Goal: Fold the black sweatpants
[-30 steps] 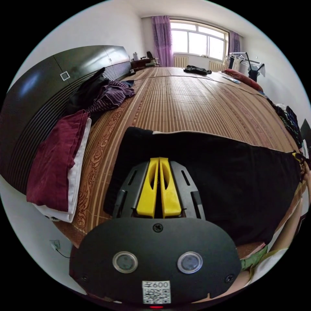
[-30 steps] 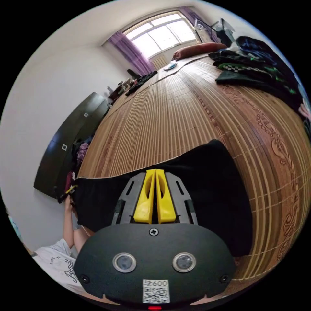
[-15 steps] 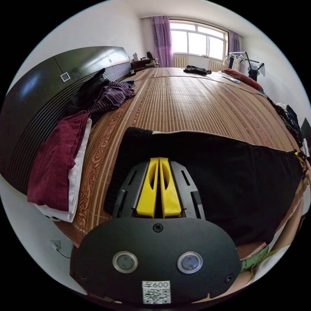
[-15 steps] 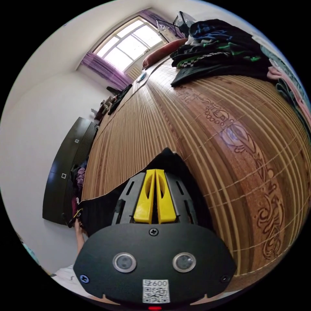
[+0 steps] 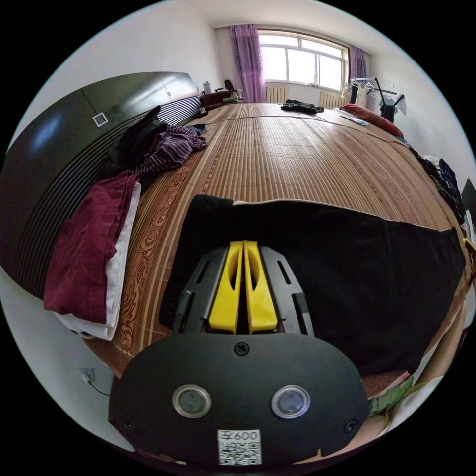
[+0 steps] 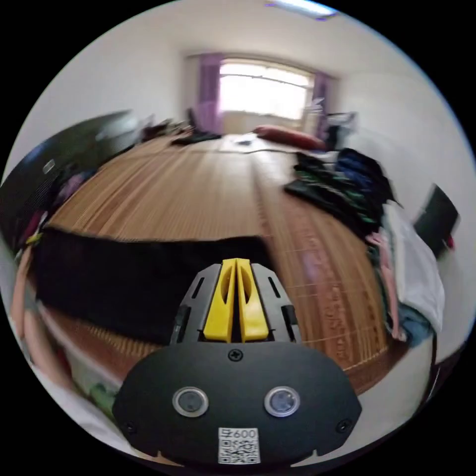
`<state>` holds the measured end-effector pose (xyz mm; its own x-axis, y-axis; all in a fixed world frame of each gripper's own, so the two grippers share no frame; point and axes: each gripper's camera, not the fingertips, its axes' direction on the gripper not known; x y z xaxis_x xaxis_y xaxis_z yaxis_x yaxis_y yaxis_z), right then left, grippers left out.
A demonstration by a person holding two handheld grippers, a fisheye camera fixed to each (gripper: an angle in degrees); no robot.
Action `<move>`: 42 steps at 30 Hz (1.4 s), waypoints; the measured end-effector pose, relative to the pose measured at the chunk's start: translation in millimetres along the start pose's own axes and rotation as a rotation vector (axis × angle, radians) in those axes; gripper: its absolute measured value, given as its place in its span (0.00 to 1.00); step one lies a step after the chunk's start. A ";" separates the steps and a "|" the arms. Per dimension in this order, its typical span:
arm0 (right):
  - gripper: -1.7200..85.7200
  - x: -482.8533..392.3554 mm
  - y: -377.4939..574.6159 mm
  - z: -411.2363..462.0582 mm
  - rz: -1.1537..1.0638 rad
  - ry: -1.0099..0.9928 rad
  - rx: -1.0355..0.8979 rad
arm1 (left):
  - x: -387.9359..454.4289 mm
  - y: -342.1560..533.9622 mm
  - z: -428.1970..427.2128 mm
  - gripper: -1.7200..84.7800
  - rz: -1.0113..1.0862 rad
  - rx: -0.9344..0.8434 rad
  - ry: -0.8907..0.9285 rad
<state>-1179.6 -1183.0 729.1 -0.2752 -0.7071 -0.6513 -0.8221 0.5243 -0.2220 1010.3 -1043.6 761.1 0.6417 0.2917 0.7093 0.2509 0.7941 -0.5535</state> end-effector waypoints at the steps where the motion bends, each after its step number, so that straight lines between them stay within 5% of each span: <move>1: 0.01 -29.6 11.6 3.7 -0.032 -0.125 -0.041 | 4.5 -2.1 -7.4 0.03 -0.001 0.001 0.002; 4: 0.01 -106.1 37.9 11.6 -0.122 -0.367 -0.067 | 16.1 -8.0 -27.0 0.03 -0.001 0.002 0.002; 9: 0.01 -183.9 66.7 47.7 -0.304 -0.414 -0.135 | 39.3 -19.0 -62.1 0.03 0.017 0.007 -0.036; 23: 0.01 -5.0 203.9 110.8 0.118 0.204 -0.131 | 40.1 -72.5 -198.3 0.03 -0.010 0.008 0.018; 28: 0.01 -5.0 255.3 121.8 0.182 0.448 -0.075 | 23.4 -93.1 -260.3 0.04 -0.025 0.035 0.037; 35: 0.01 -95.4 335.6 140.7 0.062 0.247 0.158 | -97.9 -62.9 -414.7 0.10 -0.451 0.345 0.272; 42: 0.01 -178.1 376.3 204.9 -0.179 0.141 0.102 | -225.6 17.3 -485.0 0.22 -0.845 0.570 0.672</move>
<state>-1337.8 -762.5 612.8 -0.2025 -0.8485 -0.4890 -0.8111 0.4251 -0.4016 1221.3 -1354.2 379.9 0.7197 -0.6296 0.2926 0.5254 0.7694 0.3633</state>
